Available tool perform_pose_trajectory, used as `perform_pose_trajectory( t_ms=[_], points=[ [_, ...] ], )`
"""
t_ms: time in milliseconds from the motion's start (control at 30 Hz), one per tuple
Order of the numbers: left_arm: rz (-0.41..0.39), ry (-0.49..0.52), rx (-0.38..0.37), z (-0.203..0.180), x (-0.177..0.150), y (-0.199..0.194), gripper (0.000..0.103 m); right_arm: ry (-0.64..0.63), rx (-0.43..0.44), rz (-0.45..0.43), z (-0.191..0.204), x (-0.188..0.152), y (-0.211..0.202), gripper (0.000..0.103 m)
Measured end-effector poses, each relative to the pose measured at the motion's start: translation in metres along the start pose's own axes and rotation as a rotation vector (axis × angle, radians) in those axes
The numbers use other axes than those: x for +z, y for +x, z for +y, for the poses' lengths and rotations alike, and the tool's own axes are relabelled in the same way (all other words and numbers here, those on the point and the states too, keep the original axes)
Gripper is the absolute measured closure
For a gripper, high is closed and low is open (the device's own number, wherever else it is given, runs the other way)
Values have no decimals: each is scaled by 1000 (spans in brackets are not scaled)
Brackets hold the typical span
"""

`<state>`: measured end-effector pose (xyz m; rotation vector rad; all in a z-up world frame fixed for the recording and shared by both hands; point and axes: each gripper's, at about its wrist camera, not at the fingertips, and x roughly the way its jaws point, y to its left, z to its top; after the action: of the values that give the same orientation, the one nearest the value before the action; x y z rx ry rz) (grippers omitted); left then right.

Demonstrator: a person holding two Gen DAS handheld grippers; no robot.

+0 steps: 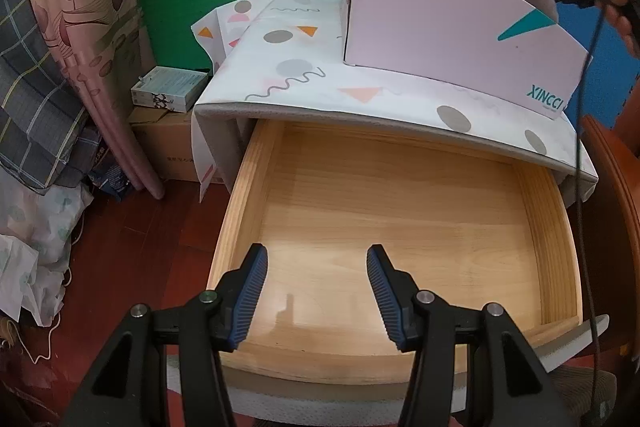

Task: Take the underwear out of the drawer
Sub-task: 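Lift the grey garment into the white box and open the right gripper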

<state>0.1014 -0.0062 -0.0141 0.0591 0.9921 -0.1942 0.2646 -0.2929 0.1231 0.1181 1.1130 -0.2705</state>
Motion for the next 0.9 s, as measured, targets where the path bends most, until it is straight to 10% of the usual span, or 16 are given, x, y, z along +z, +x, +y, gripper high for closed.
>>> perform_pose_trajectory(
  t_ms=[900],
  points=[
    [-14, 25, 6, -1, 0, -2, 50, -23, -6, -167, 8, -12, -57, 17]
  ],
)
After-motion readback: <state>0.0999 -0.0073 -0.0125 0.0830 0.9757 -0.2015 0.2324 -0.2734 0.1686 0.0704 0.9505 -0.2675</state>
